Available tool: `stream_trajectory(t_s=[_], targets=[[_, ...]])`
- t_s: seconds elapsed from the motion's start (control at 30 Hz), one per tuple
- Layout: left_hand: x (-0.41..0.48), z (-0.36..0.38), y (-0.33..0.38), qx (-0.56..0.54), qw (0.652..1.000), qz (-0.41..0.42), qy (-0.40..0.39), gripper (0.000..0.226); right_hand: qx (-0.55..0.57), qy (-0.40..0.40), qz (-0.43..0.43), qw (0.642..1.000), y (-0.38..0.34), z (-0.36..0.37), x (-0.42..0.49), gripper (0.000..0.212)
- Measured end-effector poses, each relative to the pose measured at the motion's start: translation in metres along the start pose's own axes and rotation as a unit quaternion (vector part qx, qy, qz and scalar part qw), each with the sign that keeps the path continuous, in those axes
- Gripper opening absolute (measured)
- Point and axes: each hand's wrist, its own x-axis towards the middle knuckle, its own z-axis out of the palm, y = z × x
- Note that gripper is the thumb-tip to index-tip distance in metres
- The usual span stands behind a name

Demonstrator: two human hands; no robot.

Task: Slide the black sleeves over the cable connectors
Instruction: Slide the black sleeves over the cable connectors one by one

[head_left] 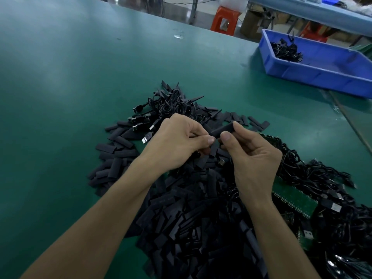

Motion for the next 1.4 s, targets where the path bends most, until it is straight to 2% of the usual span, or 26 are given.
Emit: stream_trajectory(t_s=[0.13,0.37,0.57,0.9,1.03,1.13,1.23,1.27,1.33,1.4], targets=[[0.0,0.002,0.0,-0.005,1.0,-0.008,-0.009,0.016,0.004,0.004,-0.023,1.0,-0.004,0.005,-0.001,0.026],[0.002,0.009,0.0,-0.075,0.997,-0.025,-0.015,0.016,-0.083,0.016,-0.086,0.993,-0.012,0.014,0.008,0.025],[0.004,0.012,-0.002,-0.089,0.996,-0.024,-0.009,0.016,-0.085,0.016,-0.069,0.994,-0.012,0.014,0.007,0.027],[0.003,0.014,-0.004,-0.132,0.991,-0.006,0.004,0.015,-0.02,0.017,-0.032,0.999,-0.015,0.02,-0.001,0.031],[0.003,0.012,-0.001,-0.088,0.996,0.004,0.013,0.014,-0.016,-0.013,-0.041,0.999,-0.017,0.018,0.002,0.029],[0.003,0.007,0.006,-0.062,0.997,0.015,0.038,0.015,-0.092,-0.046,-0.078,0.992,-0.022,0.01,0.011,0.031],[0.004,-0.005,0.013,-0.013,0.992,0.043,0.121,0.015,-0.21,-0.067,-0.132,0.967,-0.034,-0.008,0.022,0.039],[0.006,-0.01,0.016,0.0,0.988,0.047,0.149,0.015,-0.263,-0.079,-0.138,0.952,-0.036,-0.016,0.028,0.039],[0.013,-0.02,0.022,0.026,0.978,0.05,0.202,0.021,-0.394,-0.132,-0.132,0.9,-0.038,-0.035,0.042,0.037],[0.027,-0.027,0.028,0.08,0.967,0.043,0.237,0.029,-0.447,-0.208,-0.075,0.867,-0.035,-0.05,0.054,0.031]])
